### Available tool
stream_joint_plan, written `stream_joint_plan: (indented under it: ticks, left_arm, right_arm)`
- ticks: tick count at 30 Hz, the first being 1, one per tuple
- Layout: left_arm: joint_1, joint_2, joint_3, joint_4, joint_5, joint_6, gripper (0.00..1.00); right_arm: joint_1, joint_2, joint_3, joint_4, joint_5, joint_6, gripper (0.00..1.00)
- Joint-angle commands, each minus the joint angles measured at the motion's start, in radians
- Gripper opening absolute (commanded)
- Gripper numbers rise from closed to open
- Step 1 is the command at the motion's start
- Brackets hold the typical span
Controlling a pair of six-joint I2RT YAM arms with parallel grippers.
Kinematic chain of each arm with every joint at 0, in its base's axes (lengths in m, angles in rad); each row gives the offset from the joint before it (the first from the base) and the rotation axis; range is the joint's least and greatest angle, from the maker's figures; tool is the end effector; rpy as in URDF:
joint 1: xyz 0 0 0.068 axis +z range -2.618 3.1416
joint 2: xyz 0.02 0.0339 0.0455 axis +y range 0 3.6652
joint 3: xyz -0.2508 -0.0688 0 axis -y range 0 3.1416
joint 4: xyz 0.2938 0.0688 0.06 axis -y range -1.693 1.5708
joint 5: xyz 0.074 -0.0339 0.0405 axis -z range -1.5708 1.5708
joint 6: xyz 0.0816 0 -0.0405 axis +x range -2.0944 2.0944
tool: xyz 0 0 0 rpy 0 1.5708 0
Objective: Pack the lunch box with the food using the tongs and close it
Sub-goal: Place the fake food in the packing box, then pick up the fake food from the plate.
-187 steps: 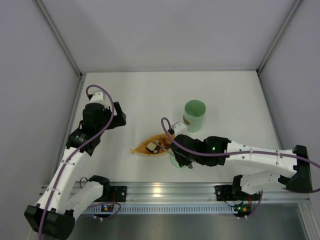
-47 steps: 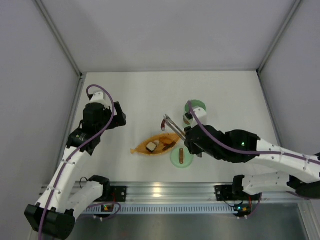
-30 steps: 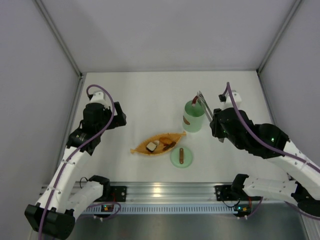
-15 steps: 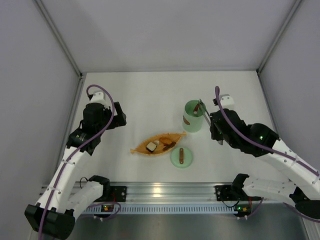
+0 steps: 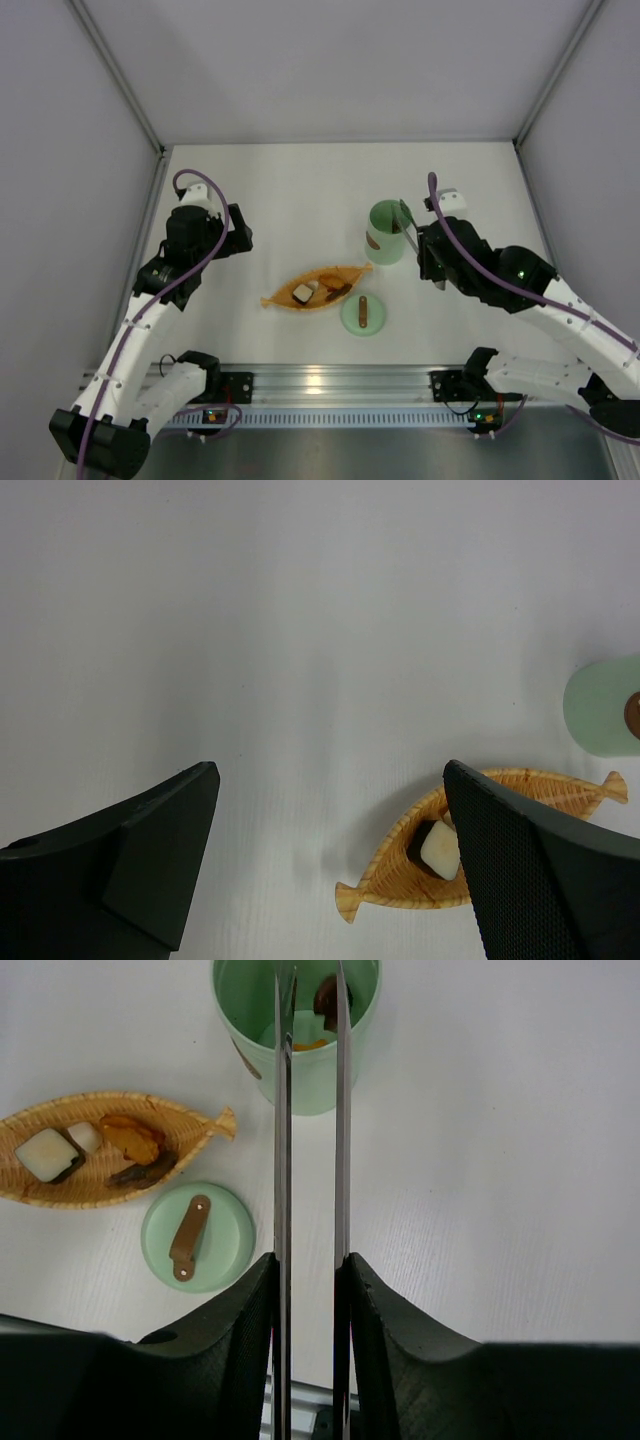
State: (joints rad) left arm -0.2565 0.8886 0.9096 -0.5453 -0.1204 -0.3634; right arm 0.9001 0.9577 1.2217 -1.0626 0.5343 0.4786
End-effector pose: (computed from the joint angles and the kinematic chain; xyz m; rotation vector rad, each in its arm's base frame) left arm 0.2816 -0.0637 0.2967 -0.1850 2.0924 -0.2489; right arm 0.1844 0.1655 0.3499 -0.2232 2.2260 0.1053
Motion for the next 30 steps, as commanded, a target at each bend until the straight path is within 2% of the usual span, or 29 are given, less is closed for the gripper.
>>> stream_joint_plan:
  ticks: [1, 10, 16, 20, 26, 30]
  left_arm:
    - [0.003, 0.000, 0.017, 0.019, -0.004, 0.014, 0.99]
    - [0.003, 0.000, 0.015, 0.019, -0.001, 0.012, 0.99]
    - [0.003, 0.006, 0.015, 0.019, -0.001, 0.011, 0.99]
    - [0.003, 0.026, 0.017, 0.022, 0.019, 0.006, 0.99]
    - [0.003, 0.026, 0.006, 0.036, 0.028, -0.002, 0.99]
    - [0.003, 0.038, 0.002, 0.042, 0.022, -0.002, 0.99]
  right_arm:
    - [-0.012, -0.004, 0.022, 0.052, 0.003, -0.012, 0.32]
    - [-0.012, -0.007, 0.036, 0.053, -0.028, -0.015, 0.34]
    - [-0.013, 0.009, 0.143, 0.030, -0.166, -0.040, 0.37]
    - [-0.010, 0.074, 0.223, 0.009, -0.322, -0.064, 0.37]
    - [-0.010, 0.154, 0.275, -0.036, -0.422, -0.094, 0.40]
    - [-0.009, 0.179, 0.256, -0.063, -0.410, -0.107, 0.41]
